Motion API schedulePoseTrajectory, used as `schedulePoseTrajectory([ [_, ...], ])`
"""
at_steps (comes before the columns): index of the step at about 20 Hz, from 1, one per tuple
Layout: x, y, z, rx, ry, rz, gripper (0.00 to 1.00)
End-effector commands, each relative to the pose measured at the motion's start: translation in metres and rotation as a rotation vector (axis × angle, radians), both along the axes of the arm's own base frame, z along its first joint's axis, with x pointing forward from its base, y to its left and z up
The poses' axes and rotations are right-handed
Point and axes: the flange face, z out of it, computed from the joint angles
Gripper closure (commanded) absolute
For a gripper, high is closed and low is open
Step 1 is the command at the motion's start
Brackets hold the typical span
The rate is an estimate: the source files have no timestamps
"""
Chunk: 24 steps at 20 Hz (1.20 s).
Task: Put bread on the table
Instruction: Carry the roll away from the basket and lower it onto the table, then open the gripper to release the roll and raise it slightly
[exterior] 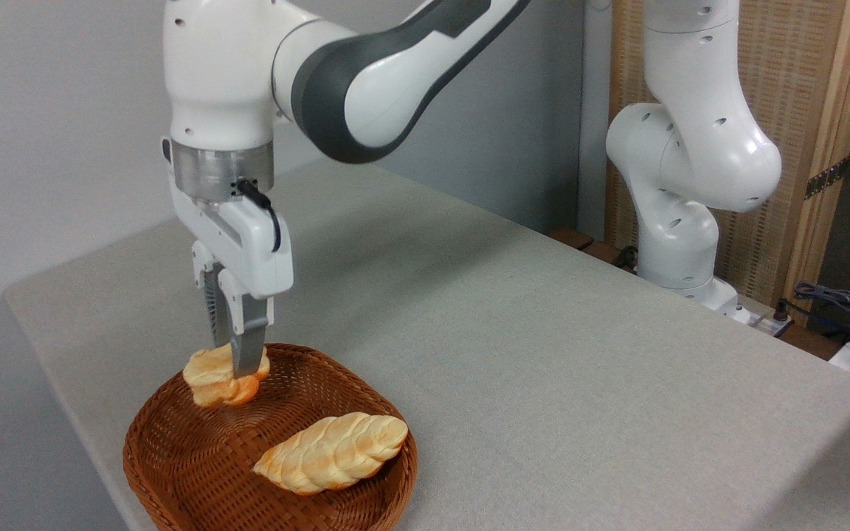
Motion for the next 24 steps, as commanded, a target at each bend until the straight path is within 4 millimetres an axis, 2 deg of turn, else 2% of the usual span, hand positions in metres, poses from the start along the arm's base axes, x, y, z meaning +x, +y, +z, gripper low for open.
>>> schedulePoseTrajectory([
  [1,-0.018,0.006,0.019,0.003,0.022,0.002,0.6],
  [3,-0.028,0.008,0.027,0.004,0.055,-0.002,0.6],
  [7,-0.058,0.011,0.03,0.012,0.124,-0.01,0.57],
  [12,-0.097,0.013,0.013,0.029,0.207,-0.031,0.55],
  [16,-0.109,0.005,-0.01,0.042,0.277,-0.05,0.49],
  [17,-0.112,-0.004,-0.016,0.046,0.29,-0.068,0.41],
  [20,-0.113,-0.026,-0.034,0.057,0.322,-0.112,0.4],
  [21,-0.112,-0.031,-0.04,0.061,0.331,-0.122,0.37],
  [23,-0.111,-0.032,-0.045,0.062,0.34,-0.122,0.0],
  [24,-0.111,-0.032,-0.046,0.062,0.342,-0.122,0.0],
])
